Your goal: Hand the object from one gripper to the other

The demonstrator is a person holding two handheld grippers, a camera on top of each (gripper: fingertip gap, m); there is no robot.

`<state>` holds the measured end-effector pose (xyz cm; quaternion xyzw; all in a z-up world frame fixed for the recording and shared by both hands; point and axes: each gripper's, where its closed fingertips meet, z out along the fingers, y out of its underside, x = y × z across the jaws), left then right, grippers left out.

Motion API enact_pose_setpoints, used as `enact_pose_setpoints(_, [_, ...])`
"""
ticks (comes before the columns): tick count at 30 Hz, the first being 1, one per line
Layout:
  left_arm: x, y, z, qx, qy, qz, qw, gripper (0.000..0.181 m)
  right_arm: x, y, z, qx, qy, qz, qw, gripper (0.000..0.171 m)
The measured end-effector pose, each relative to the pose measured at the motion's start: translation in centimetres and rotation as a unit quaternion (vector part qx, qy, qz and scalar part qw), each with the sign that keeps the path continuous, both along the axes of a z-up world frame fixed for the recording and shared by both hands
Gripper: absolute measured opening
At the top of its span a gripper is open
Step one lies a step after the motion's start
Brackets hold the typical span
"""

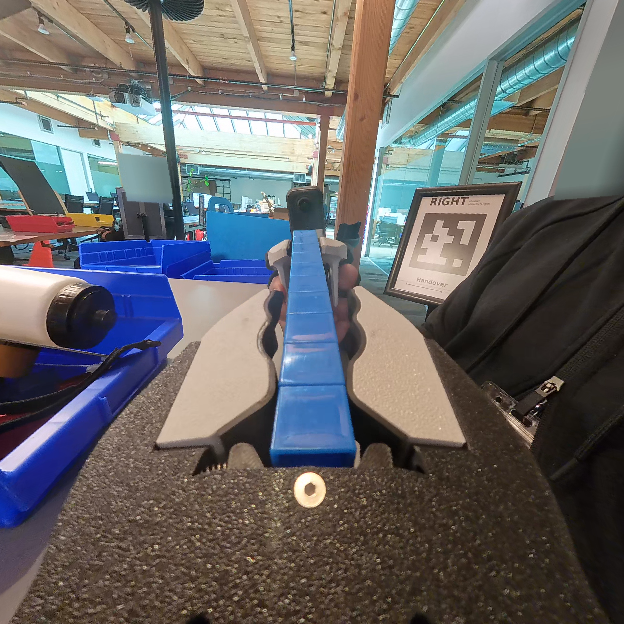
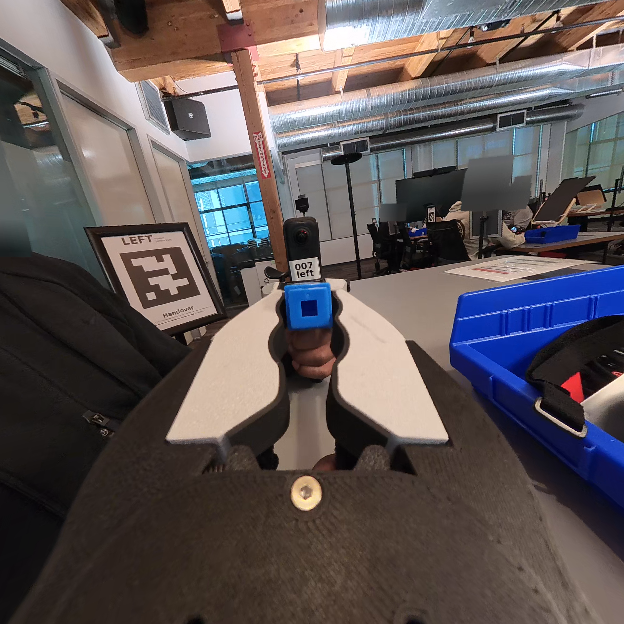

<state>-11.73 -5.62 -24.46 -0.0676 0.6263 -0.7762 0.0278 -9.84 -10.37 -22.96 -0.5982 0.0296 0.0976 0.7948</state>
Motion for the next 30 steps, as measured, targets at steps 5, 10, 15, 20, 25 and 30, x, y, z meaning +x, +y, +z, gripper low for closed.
enact_pose_setpoints(5, [0.0,0.3,0.1,-0.001,-0.001,0.001,1.000,0.041,-0.1,0.2,-0.5,-0.015,0.006,0.010,1.000,0.023])
enact_pose_setpoints(10, [0.2,0.1,-0.3,0.008,0.004,0.003,1.000,0.042,0.2,0.1,-0.4,-0.011,0.014,0.006,1.000,0.023])
enact_pose_setpoints(15, [0.3,0.3,0.0,-0.002,0.010,0.002,1.000,0.042,0.2,0.3,-0.6,-0.018,0.015,0.007,1.000,0.023])
enact_pose_setpoints(20, [0.4,0.2,-0.3,0.004,0.011,0.005,1.000,0.042,0.4,0.2,-0.5,-0.015,0.020,0.003,1.000,0.023])
enact_pose_setpoints(25, [0.6,0.1,0.0,-0.009,0.017,0.008,1.000,0.042,0.9,0.2,-0.3,-0.013,0.016,-0.022,1.000,0.025])
enact_pose_setpoints(30, [0.6,-0.1,0.5,-0.031,0.026,0.003,0.999,0.042,1.2,0.3,-0.3,-0.019,-0.003,-0.051,0.999,0.036])
